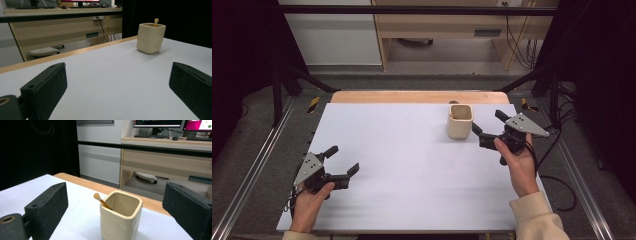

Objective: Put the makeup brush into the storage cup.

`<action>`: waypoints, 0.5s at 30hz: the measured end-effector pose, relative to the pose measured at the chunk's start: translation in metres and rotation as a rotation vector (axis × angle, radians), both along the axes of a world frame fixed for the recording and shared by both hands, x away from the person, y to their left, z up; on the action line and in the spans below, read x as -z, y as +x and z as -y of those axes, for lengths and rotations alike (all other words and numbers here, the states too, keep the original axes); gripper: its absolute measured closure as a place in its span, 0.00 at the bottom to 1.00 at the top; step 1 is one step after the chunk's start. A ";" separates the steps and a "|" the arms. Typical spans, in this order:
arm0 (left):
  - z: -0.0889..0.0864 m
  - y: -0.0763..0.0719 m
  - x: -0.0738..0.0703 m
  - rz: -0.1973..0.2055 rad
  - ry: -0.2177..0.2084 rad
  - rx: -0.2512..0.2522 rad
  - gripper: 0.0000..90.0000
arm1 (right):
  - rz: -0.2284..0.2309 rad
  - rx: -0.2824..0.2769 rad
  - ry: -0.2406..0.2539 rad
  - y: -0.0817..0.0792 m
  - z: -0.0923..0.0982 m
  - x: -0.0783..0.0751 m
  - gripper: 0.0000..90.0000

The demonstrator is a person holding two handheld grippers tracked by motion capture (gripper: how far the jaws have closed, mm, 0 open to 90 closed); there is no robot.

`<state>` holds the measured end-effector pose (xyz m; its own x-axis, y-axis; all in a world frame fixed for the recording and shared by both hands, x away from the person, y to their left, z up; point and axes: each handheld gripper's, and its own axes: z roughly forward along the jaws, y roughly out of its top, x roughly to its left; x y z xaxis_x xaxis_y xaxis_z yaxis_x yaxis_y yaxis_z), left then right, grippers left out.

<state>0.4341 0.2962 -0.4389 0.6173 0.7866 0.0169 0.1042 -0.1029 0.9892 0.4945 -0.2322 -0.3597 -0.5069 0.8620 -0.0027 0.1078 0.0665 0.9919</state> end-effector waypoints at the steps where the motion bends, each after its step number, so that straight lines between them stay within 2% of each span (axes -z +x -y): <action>1: -0.001 0.000 0.000 0.002 -0.002 -0.002 0.01 | 0.001 0.001 -0.001 -0.001 0.000 0.000 0.07; 15: -0.009 -0.003 0.000 0.008 0.011 -0.009 0.01 | -0.003 0.008 -0.016 -0.016 0.010 0.005 0.08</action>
